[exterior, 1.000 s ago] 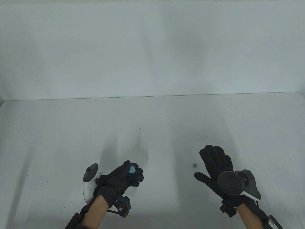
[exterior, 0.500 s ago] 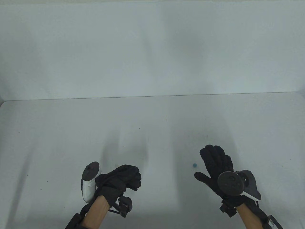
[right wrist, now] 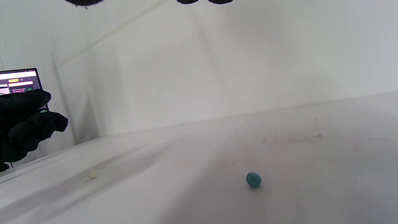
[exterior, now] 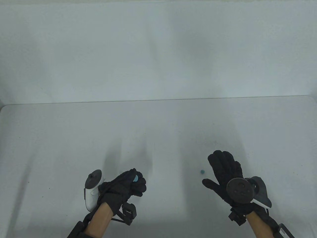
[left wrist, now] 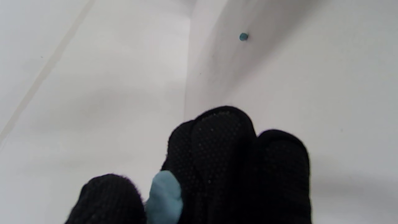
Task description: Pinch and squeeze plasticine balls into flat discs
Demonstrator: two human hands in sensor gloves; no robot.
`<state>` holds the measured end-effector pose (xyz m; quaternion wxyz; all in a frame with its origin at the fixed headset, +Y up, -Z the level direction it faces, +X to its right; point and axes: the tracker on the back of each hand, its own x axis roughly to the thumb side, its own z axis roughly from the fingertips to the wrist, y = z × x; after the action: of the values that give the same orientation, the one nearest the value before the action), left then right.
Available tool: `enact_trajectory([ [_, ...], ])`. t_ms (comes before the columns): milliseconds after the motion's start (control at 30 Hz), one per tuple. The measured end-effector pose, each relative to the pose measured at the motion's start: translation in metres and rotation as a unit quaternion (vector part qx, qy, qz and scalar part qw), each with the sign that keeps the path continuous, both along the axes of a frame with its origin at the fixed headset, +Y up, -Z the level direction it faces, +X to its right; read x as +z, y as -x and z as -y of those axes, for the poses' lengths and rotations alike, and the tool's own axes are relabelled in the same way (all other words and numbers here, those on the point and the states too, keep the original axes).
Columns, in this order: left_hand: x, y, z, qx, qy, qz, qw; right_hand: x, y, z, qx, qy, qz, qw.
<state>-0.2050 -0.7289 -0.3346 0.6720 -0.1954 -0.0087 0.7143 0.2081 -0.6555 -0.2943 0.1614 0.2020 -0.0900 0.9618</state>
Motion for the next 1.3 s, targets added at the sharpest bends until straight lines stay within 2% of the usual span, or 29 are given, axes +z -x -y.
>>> enact_trajectory([
  [233, -0.001, 0.002, -0.005, -0.047, -0.013, -0.022, 0.999, 0.0, 0.0, -0.001, -0.001, -0.002, -0.001, 1.0],
  [333, -0.001, 0.003, -0.003, -0.028, -0.008, -0.03, 0.999, 0.0, 0.0, -0.001, -0.001, -0.001, -0.002, 1.0],
  [433, -0.002, 0.001, 0.002, 0.034, -0.004, 0.025, 0.999, 0.001, 0.0, -0.001, -0.003, -0.005, -0.002, 1.0],
  [533, -0.002, -0.003, 0.005, 0.08, 0.007, 0.036, 0.996, 0.001, 0.0, -0.002, -0.003, -0.005, -0.002, 1.0],
  [633, -0.004, -0.004, 0.004, 0.044, -0.009, 0.041, 0.998, 0.001, 0.0, -0.002, -0.003, -0.007, -0.001, 1.0],
  [733, -0.004, -0.001, 0.001, -0.004, -0.018, 0.017, 1.0, 0.001, 0.0, -0.002, -0.003, -0.004, -0.001, 1.0],
  [933, -0.003, 0.0, -0.002, -0.028, -0.032, 0.019, 0.999, 0.001, -0.001, -0.002, -0.006, -0.005, -0.001, 1.0],
  [1067, -0.003, -0.001, -0.001, -0.039, -0.019, 0.031, 0.999, 0.002, -0.001, -0.003, -0.01, -0.008, -0.002, 1.0],
  [1300, -0.004, -0.004, -0.005, -0.167, -0.042, 0.024, 0.985, 0.002, -0.002, -0.004, -0.016, -0.009, -0.004, 1.0],
])
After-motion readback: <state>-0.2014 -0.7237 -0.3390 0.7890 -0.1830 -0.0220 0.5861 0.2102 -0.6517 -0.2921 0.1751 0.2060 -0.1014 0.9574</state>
